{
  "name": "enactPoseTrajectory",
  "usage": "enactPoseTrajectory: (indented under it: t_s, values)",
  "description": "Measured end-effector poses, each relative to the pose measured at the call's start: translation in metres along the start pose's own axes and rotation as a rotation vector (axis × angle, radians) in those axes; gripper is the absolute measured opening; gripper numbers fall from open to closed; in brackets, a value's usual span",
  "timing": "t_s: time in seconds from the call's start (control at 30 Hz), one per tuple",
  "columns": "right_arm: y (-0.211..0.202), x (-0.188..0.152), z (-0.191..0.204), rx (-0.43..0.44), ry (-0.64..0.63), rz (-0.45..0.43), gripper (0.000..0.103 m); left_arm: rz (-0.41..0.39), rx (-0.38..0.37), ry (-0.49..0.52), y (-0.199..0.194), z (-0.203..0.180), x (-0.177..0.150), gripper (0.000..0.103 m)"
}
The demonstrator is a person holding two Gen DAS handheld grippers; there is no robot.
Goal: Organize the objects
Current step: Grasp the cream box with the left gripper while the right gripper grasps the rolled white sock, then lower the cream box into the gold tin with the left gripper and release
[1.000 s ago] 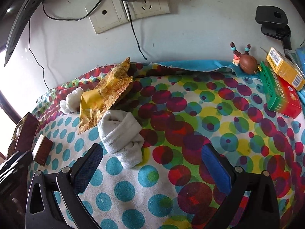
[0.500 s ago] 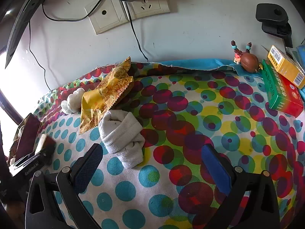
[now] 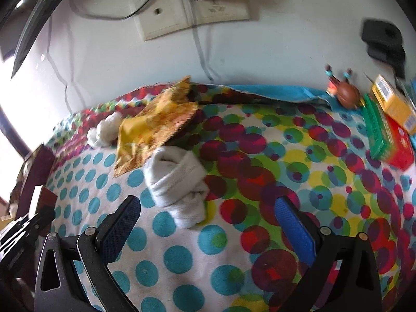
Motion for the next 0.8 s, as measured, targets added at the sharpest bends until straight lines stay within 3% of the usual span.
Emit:
enactPoseTrajectory:
  t_s: [0.17,0.23,0.27,0.33,0.37,0.47,0.8]
  values:
    - [0.006,0.004,0.037,-0.052,-0.190,-0.025,0.102,-0.020,-0.031,-0.032,-0.023,-0.002,-0.016,0.029]
    - [0.019,0.007,0.051,-0.075,-0.255,0.002,0.086,-0.025,-0.042,-0.043,-0.029,0.000,-0.019,0.029]
    - [0.028,0.008,0.053,-0.092,-0.261,0.039,0.058,-0.028,-0.045,-0.042,-0.032,0.000,-0.020,0.029]
    - [0.034,0.016,0.047,-0.063,-0.197,0.055,0.034,-0.037,-0.042,-0.039,-0.039,0.002,-0.023,0.029]
    - [0.033,0.018,0.043,-0.055,-0.179,0.051,0.030,-0.041,-0.042,-0.039,-0.041,0.004,-0.023,0.029]
    - [0.009,0.019,0.033,-0.002,-0.140,-0.045,0.028,-0.055,-0.046,-0.046,-0.051,0.010,-0.026,0.029]
    - [-0.031,-0.014,0.033,0.055,-0.117,-0.077,0.028,-0.078,-0.011,-0.090,-0.077,0.033,-0.039,0.029]
Point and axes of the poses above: each gripper's, at about its wrist camera, not at the fingertips, and y roughly the way its jaws point, z to its left, x to its top, the point moved 2 cm from there along y, roughly the way its jaws point, and after that the axes turned 6 degrees about y, right-handed, at the moved point
